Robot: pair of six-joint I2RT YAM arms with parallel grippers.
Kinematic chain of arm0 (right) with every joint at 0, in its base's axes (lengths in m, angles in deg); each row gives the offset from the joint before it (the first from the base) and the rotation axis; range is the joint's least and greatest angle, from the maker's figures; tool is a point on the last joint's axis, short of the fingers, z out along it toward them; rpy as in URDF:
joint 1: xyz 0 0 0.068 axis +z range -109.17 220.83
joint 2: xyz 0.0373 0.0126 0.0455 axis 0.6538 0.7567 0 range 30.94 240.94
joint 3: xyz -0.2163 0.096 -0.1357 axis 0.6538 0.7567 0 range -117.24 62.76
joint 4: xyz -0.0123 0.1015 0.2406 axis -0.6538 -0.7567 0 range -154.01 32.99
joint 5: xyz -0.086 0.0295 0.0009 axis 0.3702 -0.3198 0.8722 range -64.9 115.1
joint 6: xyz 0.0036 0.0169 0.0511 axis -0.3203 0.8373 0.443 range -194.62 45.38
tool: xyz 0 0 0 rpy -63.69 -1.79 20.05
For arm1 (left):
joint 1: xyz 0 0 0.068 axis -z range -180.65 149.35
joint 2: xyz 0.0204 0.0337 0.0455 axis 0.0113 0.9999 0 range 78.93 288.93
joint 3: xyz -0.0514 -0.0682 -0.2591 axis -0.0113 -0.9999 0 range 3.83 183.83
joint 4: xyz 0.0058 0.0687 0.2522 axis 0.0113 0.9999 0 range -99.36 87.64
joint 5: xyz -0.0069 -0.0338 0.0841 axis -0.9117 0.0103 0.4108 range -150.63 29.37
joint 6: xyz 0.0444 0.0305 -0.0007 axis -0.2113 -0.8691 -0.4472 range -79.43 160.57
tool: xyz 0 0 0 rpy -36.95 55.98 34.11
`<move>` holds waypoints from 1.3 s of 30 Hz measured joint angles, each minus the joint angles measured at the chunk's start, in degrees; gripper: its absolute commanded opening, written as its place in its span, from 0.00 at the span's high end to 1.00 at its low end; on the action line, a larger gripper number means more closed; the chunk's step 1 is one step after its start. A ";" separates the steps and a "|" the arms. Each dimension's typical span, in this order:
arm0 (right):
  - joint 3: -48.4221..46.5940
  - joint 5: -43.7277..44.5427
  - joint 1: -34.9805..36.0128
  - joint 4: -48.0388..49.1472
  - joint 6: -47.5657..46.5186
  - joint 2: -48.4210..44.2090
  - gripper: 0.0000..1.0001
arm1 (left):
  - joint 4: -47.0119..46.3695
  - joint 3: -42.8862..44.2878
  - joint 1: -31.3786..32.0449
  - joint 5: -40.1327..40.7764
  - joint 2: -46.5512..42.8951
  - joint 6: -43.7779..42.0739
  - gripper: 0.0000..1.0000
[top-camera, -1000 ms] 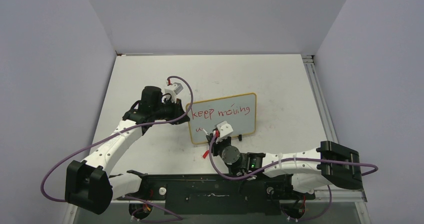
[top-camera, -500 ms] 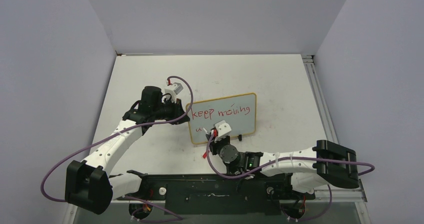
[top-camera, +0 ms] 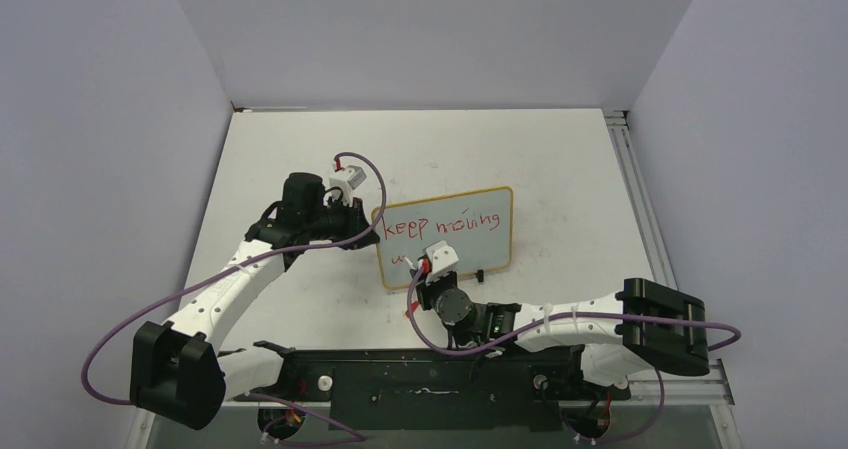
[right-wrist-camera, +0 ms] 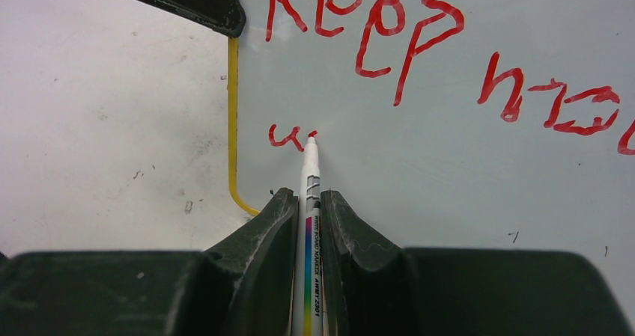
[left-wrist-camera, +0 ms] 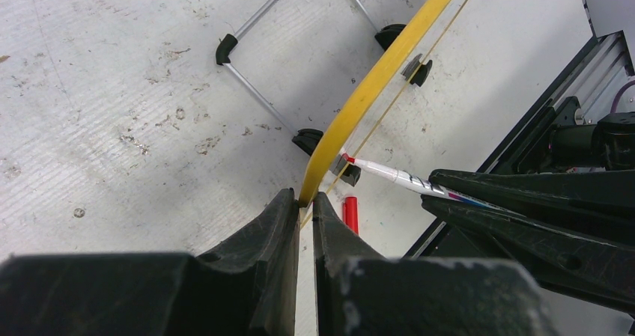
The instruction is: Write a sentence on the whiteboard
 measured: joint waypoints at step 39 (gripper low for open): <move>1.99 0.26 3.91 -3.87 9.09 1.84 0.95 | 0.00 0.00 0.42 0.00 0.00 0.00 1.00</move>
